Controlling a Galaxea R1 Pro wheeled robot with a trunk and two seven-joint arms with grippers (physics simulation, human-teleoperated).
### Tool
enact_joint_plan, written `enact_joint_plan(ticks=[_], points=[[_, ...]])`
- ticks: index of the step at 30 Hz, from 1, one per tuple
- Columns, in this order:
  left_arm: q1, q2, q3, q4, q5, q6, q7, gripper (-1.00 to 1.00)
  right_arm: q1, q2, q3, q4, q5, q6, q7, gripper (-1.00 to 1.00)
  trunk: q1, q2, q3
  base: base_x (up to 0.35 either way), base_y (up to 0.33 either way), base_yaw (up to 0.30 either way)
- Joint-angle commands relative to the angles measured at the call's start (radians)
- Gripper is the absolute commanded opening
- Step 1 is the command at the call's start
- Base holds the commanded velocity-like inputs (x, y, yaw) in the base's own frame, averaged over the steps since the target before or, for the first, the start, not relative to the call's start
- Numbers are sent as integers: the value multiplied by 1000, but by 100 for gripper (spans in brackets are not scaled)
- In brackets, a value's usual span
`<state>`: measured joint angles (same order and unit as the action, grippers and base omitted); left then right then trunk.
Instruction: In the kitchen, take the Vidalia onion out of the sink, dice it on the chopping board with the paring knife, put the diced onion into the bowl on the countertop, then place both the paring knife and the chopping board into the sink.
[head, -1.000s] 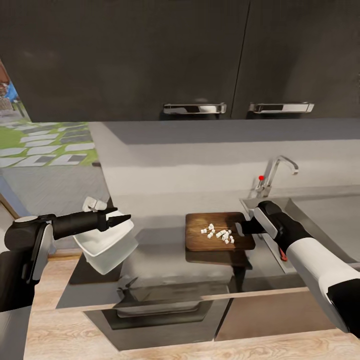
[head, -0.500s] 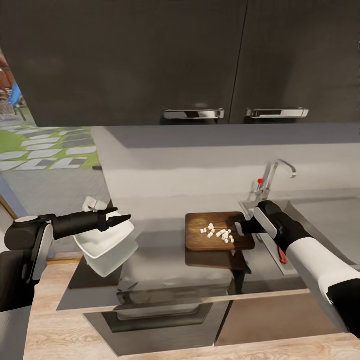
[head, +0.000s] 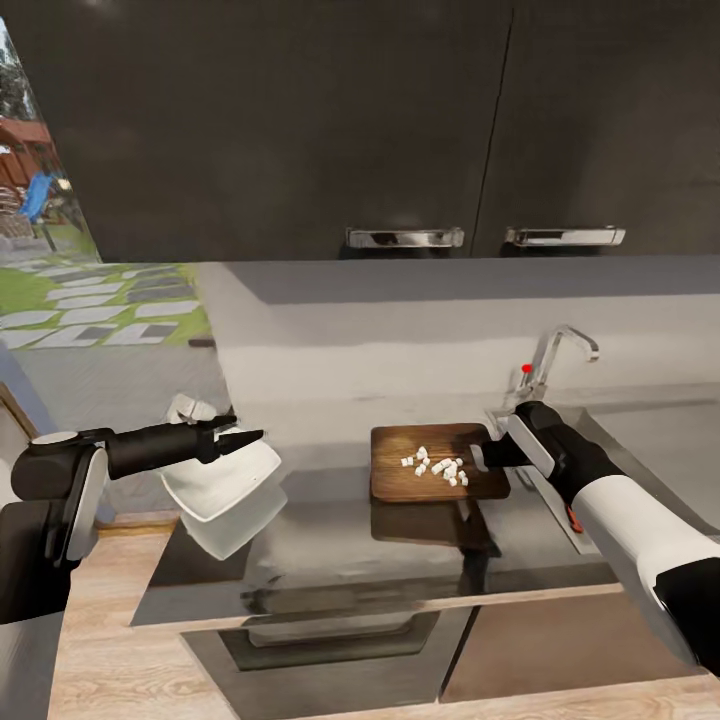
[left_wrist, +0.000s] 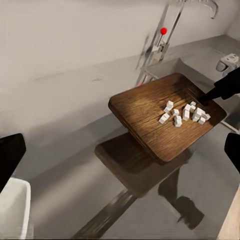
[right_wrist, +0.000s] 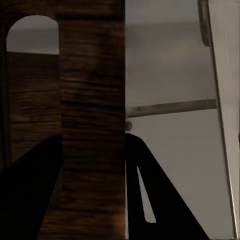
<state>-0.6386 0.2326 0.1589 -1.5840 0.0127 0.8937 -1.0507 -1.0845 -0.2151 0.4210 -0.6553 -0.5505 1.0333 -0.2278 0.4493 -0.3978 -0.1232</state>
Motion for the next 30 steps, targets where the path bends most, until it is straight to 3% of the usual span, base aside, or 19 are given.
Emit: enact_joint_plan(ticks=[1, 23, 30], points=[[-1, 0, 1, 0, 1, 8, -3, 100, -2, -1, 7, -1, -13, 2, -10, -100, 1, -2, -1, 0, 255, 0], [-1, -4, -11, -1, 1, 8, -3, 100, -2, -1, 4, -1, -13, 2, -11, -100, 1, -2, 34, 0, 263, 0], [-1, -4, -16, -1, 1, 8, -3, 100, -2, -1, 3, -1, -13, 2, -11, -100, 1, -2, 38, 0, 76, 0]])
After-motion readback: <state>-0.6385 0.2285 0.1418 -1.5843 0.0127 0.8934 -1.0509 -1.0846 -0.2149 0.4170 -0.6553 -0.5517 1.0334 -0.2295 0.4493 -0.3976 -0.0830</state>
